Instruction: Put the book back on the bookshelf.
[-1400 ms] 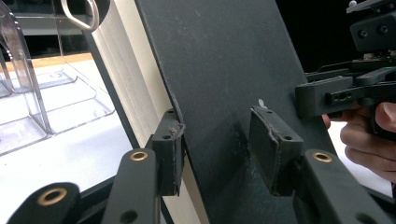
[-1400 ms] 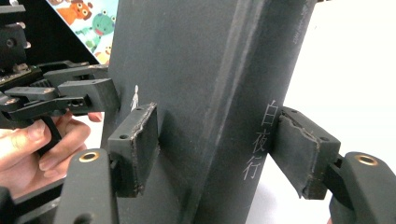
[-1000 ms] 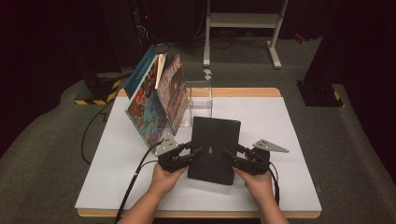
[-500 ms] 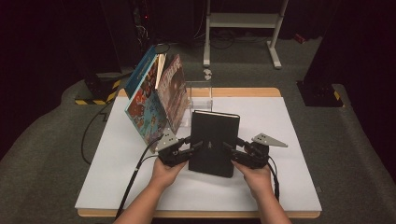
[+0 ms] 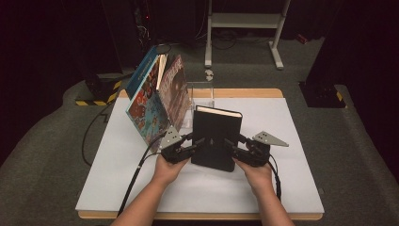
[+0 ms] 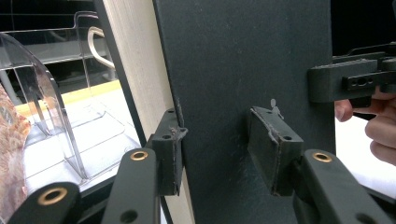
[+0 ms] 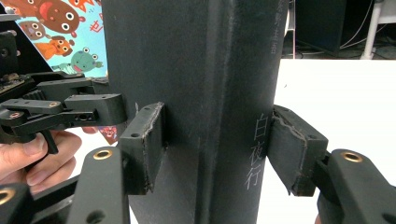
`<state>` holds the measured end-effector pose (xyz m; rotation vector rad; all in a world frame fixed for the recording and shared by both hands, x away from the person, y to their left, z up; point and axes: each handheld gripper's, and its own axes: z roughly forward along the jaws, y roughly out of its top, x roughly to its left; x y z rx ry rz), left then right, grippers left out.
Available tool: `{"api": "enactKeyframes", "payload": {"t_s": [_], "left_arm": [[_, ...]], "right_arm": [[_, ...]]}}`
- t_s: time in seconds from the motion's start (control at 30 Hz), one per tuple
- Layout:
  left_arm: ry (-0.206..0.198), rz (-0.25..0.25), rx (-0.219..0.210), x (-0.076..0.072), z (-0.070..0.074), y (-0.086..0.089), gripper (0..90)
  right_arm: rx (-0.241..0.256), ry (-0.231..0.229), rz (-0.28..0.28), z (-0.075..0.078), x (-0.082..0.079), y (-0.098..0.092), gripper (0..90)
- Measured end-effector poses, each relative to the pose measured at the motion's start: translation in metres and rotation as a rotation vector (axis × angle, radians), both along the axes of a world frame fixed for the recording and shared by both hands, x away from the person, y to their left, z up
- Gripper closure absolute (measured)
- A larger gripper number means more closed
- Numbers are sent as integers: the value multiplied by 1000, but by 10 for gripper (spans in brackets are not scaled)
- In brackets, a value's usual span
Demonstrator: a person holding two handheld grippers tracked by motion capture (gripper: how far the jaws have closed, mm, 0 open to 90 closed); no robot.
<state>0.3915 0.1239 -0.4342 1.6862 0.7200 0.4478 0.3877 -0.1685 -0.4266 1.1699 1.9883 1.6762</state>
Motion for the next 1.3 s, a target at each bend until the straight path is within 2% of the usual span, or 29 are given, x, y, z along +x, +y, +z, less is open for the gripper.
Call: {"api": "enactKeyframes", "payload": {"t_s": [0.27, 0.57, 0.77, 0.97, 1.3], "left_arm": [[-24, -2, 22, -8, -2, -5, 568], [-29, -2, 31, -13, -3, -9, 571], [-24, -2, 26, -14, -5, -10, 575], [3, 10, 18, -18, -6, -8, 573], [6, 17, 6, -29, -10, -4, 562]], "right_arm": [[8, -12, 2, -6, -8, -4, 392], [15, -11, -1, -11, -13, -9, 386], [19, -11, -5, -14, -15, -11, 382], [20, -15, -2, -14, -18, -11, 381], [-7, -47, -4, -12, -31, -6, 374]]}}
